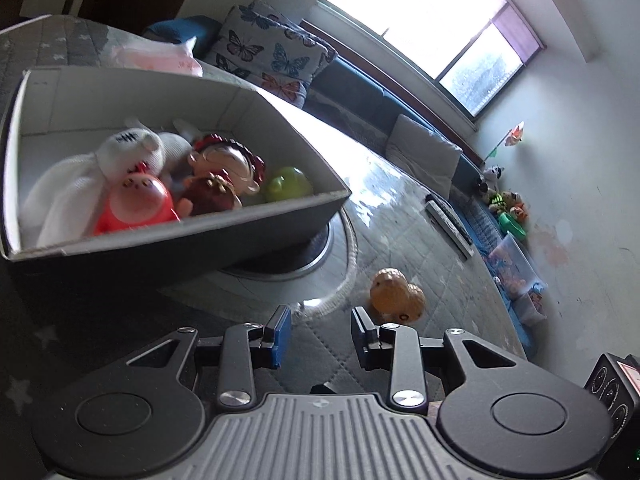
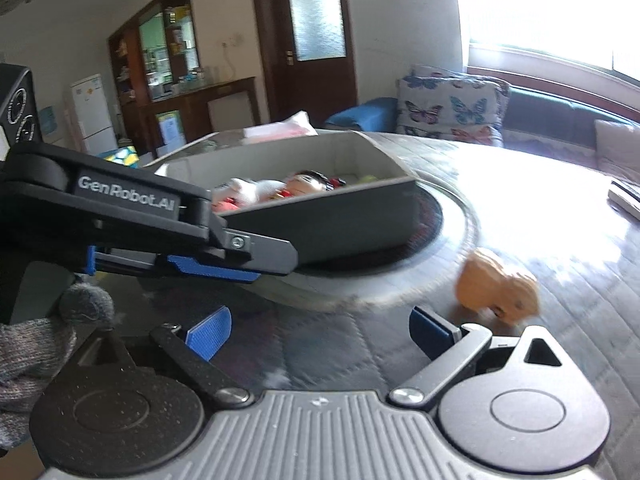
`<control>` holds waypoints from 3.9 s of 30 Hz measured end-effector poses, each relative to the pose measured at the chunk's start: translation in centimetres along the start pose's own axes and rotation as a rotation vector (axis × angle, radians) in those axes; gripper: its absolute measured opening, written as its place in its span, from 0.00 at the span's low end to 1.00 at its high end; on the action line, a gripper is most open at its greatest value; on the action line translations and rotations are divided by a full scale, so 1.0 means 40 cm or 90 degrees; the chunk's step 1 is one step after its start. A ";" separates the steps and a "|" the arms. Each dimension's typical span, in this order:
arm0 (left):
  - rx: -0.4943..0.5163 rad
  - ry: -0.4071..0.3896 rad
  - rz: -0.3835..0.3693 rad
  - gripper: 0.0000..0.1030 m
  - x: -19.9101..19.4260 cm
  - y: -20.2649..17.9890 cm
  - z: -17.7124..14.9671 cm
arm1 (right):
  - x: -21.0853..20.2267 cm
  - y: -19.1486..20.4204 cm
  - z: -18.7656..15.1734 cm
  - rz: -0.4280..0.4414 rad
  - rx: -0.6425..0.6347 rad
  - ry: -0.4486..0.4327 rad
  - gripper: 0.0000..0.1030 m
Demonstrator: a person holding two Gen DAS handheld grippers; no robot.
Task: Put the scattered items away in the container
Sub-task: 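Move the left tool to the orange peanut-shaped figure, then close the left tool on the orange peanut figure, then lift the peanut figure with the left tool and carry it toward the box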
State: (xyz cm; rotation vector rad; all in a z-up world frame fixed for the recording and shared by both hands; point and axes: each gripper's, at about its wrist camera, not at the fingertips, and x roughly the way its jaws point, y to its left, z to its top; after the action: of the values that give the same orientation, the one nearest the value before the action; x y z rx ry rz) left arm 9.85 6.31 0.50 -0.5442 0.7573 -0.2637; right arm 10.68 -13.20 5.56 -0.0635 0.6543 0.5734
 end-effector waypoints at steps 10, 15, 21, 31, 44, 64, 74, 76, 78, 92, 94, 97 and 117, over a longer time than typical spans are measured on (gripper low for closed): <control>0.012 0.043 -0.032 0.34 0.073 -0.043 -0.024 | -0.002 -0.085 -0.034 -0.068 0.075 0.005 0.95; 0.016 0.063 -0.036 0.34 0.107 -0.052 -0.029 | 0.003 -0.132 -0.044 -0.086 0.101 0.005 0.95; 0.012 0.082 -0.033 0.34 0.137 -0.055 -0.037 | 0.015 -0.159 -0.058 -0.094 0.115 0.013 0.95; 0.021 0.092 -0.037 0.34 0.167 -0.077 -0.021 | 0.028 -0.193 -0.059 -0.106 0.116 0.011 0.95; 0.025 0.096 -0.041 0.34 0.212 -0.101 0.016 | 0.071 -0.237 -0.030 -0.112 0.064 0.027 0.98; -0.045 0.081 -0.081 0.35 0.272 -0.067 0.081 | 0.132 -0.234 0.027 -0.041 0.003 0.044 0.94; -0.077 0.083 -0.091 0.36 0.283 -0.050 0.097 | 0.109 -0.223 0.021 -0.036 0.011 0.042 0.84; -0.073 0.080 -0.091 0.36 0.281 -0.052 0.102 | 0.111 -0.235 0.025 -0.044 0.023 0.042 0.83; -0.068 0.080 -0.093 0.36 0.284 -0.058 0.105 | 0.111 -0.244 0.028 -0.048 0.032 0.040 0.77; -0.036 0.097 -0.101 0.36 0.293 -0.074 0.092 | 0.095 -0.240 0.026 -0.042 0.054 0.031 0.42; -0.039 0.103 -0.105 0.36 0.283 -0.071 0.082 | 0.086 -0.237 0.021 -0.038 0.055 0.031 0.41; -0.045 0.111 -0.108 0.36 0.264 -0.067 0.068 | 0.068 -0.222 0.003 -0.035 0.050 0.032 0.41; -0.042 0.116 -0.107 0.37 0.151 -0.060 -0.026 | -0.039 -0.113 -0.083 -0.010 0.006 0.051 0.41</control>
State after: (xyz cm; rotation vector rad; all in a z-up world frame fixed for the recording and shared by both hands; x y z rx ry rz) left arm 13.29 1.43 -2.30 -0.6543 0.9007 -0.4496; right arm 10.20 -18.54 3.31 -0.0825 0.7331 0.5538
